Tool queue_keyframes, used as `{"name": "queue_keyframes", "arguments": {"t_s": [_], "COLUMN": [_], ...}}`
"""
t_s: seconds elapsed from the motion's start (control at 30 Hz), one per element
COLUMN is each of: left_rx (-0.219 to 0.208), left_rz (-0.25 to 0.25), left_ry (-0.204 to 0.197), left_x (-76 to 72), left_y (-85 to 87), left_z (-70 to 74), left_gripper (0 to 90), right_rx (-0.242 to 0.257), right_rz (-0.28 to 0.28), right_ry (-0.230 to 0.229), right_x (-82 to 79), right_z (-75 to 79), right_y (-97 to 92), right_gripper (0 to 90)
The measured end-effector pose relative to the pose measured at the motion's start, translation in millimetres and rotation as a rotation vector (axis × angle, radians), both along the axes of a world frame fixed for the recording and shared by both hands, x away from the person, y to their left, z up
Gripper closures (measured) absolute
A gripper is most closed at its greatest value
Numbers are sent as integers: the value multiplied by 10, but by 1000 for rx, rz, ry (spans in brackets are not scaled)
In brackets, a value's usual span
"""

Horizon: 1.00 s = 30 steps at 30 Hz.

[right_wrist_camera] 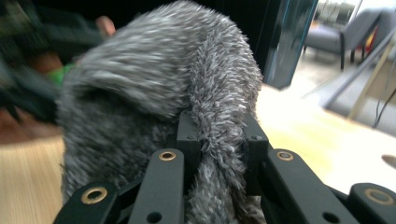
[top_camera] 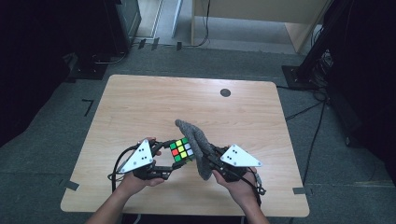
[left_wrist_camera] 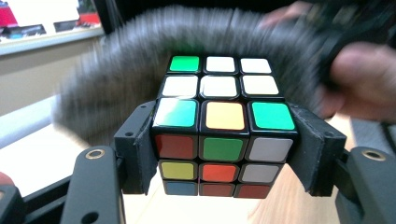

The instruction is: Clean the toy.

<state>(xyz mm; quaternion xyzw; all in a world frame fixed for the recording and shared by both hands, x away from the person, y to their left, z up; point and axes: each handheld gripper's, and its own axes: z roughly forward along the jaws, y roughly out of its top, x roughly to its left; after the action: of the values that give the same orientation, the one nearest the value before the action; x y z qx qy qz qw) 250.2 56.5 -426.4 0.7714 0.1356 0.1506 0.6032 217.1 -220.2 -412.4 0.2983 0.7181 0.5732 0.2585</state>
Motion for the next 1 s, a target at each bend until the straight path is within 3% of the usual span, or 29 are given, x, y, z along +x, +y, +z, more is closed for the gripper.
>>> {"name": "queue_keyframes", "arguments": {"t_s": [0.07, 0.17, 0.2, 0.27, 0.4, 0.5, 0.6, 0.67, 0.77, 0.83, 0.9, 0.93, 1.0], "left_rx": [11, 9, 16, 6, -21, -18, -11, -18, -17, -31, -63, -60, -49], "left_rz": [8, 9, 13, 11, -6, -7, -1, -5, -1, -2, -10, -4, 2], "left_ry": [16, 12, 6, 8, 14, 16, 20, 22, 17, 27, 45, 41, 39], "left_x": [19, 5, 2, 1, 4, 13, 23, 21, 12, 20, 42, 46, 52], "left_y": [-18, -28, -23, -8, 0, 3, 5, 8, 19, 35, 56, 57, 60], "left_z": [-39, -26, -19, -14, 1, -8, -19, -14, 5, 4, 12, 11, 3], "left_gripper": [342, 342, 342, 342, 342, 342, 342, 342, 342, 341, 341, 341, 341], "right_rx": [20, -6, -11, 19, -32, -28, 41, 51, 33, 22, -40, -49, -20], "right_rz": [20, 47, 32, 40, 13, -9, -9, 3, 32, 30, -9, -23, -26], "right_ry": [-50, -53, -54, -4, 63, 39, -11, -28, -23, 29, 50, 53, 36], "right_x": [-65, -91, -86, -32, 44, 23, -35, -63, -51, 11, 41, 45, 28], "right_z": [70, 67, 42, -18, -114, -80, -8, 12, -42, -87, -119, -124, -88], "right_y": [23, 102, 114, 94, 74, 55, 30, 49, 106, 89, 80, 66, 43], "right_gripper": [761, 763, 762, 760, 755, 754, 755, 755, 758, 757, 758, 758, 759]}}
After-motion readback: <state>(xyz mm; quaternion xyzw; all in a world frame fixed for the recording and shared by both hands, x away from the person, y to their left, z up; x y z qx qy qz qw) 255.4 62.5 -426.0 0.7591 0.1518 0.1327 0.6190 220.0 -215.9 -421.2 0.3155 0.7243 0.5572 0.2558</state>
